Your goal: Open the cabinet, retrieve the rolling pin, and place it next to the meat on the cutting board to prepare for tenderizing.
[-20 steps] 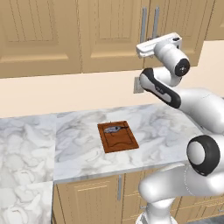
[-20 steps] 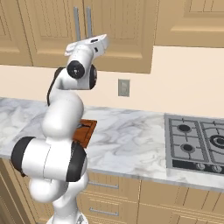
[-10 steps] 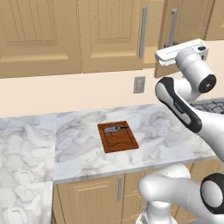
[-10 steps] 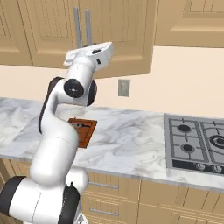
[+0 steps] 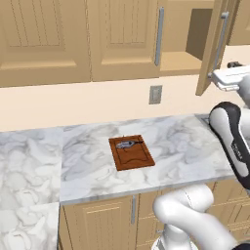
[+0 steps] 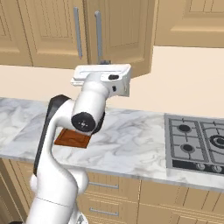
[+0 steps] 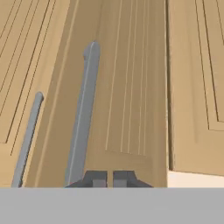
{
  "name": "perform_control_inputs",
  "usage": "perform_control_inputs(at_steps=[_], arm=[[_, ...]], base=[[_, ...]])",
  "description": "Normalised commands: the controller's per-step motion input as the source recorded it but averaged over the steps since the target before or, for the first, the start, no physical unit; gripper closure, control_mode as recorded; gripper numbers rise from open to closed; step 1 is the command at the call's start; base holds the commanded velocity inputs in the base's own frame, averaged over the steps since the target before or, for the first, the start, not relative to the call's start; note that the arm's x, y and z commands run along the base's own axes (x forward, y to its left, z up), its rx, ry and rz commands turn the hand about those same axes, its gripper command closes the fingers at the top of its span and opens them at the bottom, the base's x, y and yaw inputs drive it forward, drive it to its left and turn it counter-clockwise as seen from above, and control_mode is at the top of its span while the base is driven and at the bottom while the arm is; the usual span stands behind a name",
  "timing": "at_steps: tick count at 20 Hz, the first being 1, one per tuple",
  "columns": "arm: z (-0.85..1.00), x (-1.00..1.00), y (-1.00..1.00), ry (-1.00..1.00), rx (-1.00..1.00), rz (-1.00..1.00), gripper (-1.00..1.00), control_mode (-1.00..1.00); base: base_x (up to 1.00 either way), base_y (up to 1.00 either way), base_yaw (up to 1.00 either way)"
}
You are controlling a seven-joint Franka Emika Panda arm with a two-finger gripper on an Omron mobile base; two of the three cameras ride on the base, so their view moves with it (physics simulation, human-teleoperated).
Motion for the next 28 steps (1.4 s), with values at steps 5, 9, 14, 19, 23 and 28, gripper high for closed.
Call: perform_control_inputs(at_steps=[5, 9, 14, 19, 23, 28], arm=[[-0.24, -0.41, -0.39, 0.07, 0.03, 0.01, -1.0, -1.0], [-0.02, -0.39, 0.08, 0.02, -0.04, 0.0, -1.0, -1.0], [0.06, -0.91, 0.79, -0.17, -0.18, 0.0, -1.0, -1.0], [0.02, -0.37, 1.0, -0.02, -0.21, -0.1, -1.0, -1.0], [0.0, 0.0, 0.99, 0.05, -0.22, -0.17, -1.0, -1.0], [-0.03, 0.06, 0.69, 0.09, -0.18, -0.34, -1.0, -1.0]], base=[[0.0, 0.0, 0.0], [0.0, 0.0, 0.0], [0.0, 0.0, 0.0], [0.0, 0.0, 0.0], [0.0, 0.0, 0.0], [0.0, 0.0, 0.0]])
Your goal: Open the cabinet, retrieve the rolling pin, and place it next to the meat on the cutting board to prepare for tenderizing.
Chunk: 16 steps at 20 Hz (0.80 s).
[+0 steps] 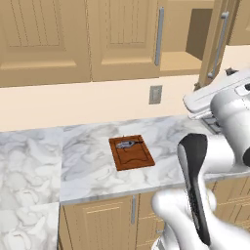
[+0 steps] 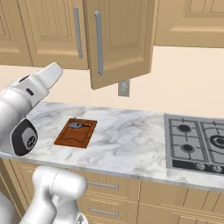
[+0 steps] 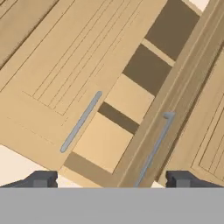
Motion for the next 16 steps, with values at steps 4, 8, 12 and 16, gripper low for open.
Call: perform_control_inputs(at_steps=[4, 8, 12, 16], arm=[[-0.16, 0.35, 0.31, 0.19, -0.15, -0.51, -1.0, -1.0], [-0.16, 0.31, 0.19, 0.25, -0.16, -0.51, -1.0, -1.0], [-0.05, 0.63, 0.09, 0.25, -0.13, -0.33, -1.0, -1.0], [-0.13, 0.74, -0.02, 0.09, -0.04, -0.03, -1.0, -1.0]], base=[[0.0, 0.0, 0.0], [0.0, 0.0, 0.0], [0.0, 0.0, 0.0], [0.0, 0.0, 0.0]])
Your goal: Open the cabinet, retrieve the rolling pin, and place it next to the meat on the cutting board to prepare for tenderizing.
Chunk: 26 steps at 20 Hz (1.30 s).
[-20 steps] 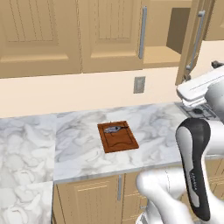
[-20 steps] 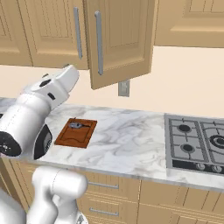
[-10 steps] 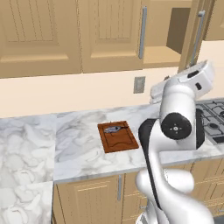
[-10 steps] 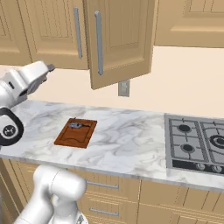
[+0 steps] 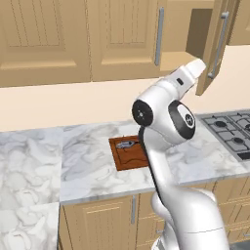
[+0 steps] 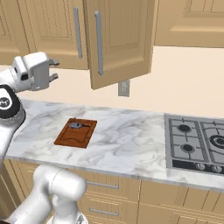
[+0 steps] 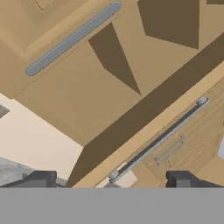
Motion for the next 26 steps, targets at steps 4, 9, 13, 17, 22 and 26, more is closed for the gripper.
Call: perform_control_inputs(at_steps=[4, 9, 13, 17, 22, 26], arm=[[-0.31, 0.43, -0.03, 0.03, -0.06, 0.0, -1.0, -1.0], [-0.14, 0.47, -0.11, 0.04, -0.03, -0.06, -1.0, -1.0], [-0.03, 0.67, -0.3, 0.14, 0.0, -0.06, -1.0, -1.0], [0.0, 0.79, -0.28, 0.17, 0.0, -0.03, -1.0, -1.0], [-0.03, 0.63, -0.34, 0.13, 0.0, 0.0, -1.0, -1.0], [-0.11, 0.16, -0.49, 0.02, 0.0, 0.0, -1.0, -1.0]], base=[[0.0, 0.0, 0.0], [0.0, 0.0, 0.0], [0.0, 0.0, 0.0], [0.0, 0.0, 0.0], [0.0, 0.0, 0.0], [0.0, 0.0, 0.0]])
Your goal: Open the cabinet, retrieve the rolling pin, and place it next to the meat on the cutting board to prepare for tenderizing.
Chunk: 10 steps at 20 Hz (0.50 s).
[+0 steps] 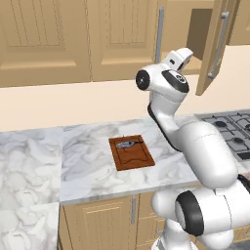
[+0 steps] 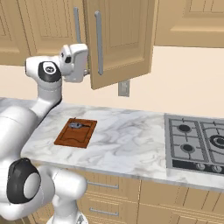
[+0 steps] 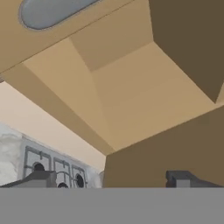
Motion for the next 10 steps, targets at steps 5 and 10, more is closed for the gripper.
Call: perform_control_inputs(at_steps=[5, 10], arm=[[-0.09, 0.26, -0.42, 0.06, 0.0, 0.0, -1.0, -1.0], [-0.07, 0.08, -0.49, 0.05, 0.0, 0.0, -1.0, -1.0]], base=[[0.0, 0.0, 0.0], [0.0, 0.0, 0.0]])
